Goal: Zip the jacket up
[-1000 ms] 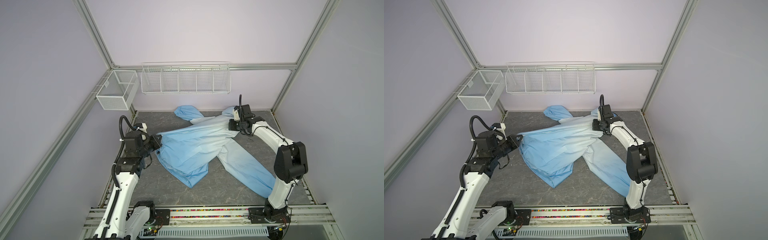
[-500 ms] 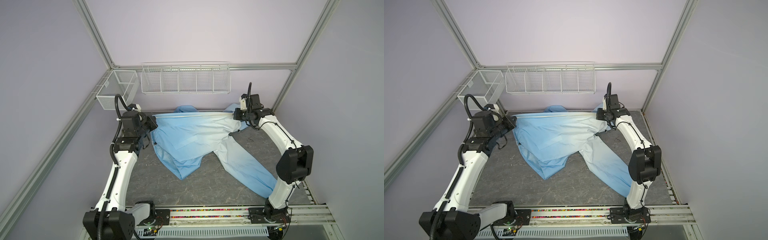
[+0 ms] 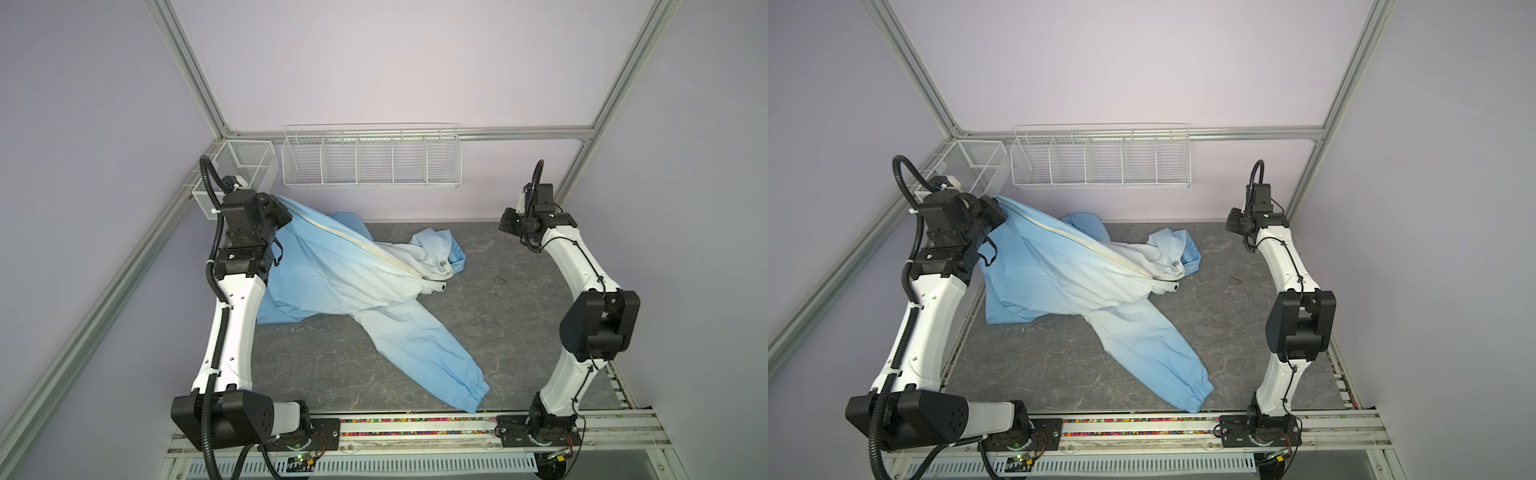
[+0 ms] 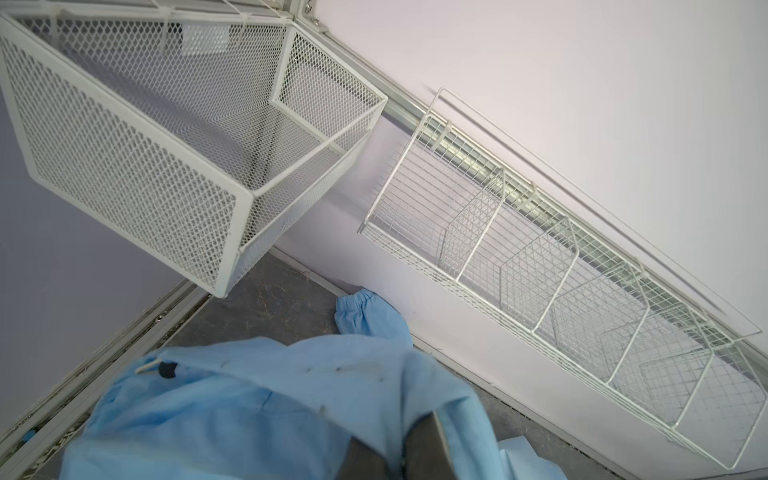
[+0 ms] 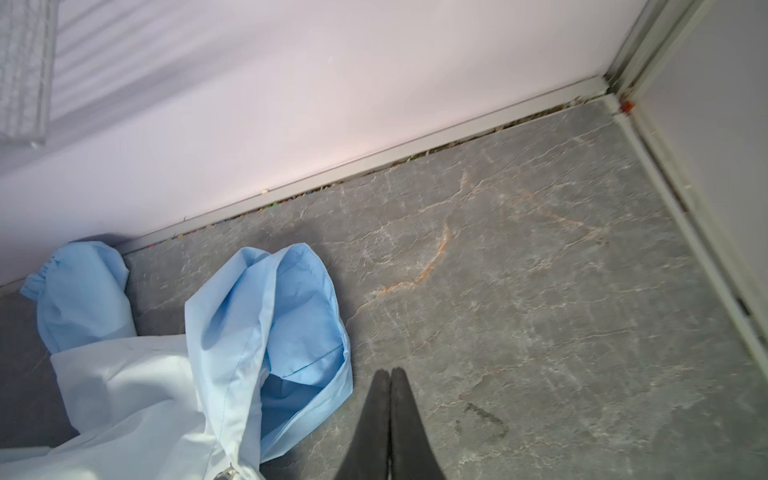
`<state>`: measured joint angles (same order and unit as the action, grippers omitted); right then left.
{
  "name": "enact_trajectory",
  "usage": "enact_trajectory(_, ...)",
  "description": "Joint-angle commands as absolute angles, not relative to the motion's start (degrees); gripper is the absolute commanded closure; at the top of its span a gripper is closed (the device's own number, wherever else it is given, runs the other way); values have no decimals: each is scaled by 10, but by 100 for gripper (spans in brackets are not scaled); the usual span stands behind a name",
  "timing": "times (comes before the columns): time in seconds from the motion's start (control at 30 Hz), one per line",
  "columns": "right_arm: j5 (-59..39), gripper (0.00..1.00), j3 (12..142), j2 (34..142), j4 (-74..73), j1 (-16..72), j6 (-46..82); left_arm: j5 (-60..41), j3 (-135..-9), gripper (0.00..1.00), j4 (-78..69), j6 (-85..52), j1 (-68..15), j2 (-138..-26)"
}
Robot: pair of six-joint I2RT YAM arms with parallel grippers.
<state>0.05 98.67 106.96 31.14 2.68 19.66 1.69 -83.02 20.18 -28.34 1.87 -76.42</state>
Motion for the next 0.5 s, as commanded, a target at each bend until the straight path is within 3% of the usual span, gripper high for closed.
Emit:
enact_trajectory(0.0, -79, 93, 922, 1049, 256, 37, 222, 17, -788, 100, 182, -273, 19, -739)
enact_trajectory(0.17, -186, 93, 839, 1034, 181, 83, 232, 21, -766, 100, 188, -265, 20, -732)
enact_trajectory(0.47, -194, 55, 728, 1000, 142, 224, 235, 41, -723, 100, 212, -261, 34, -705)
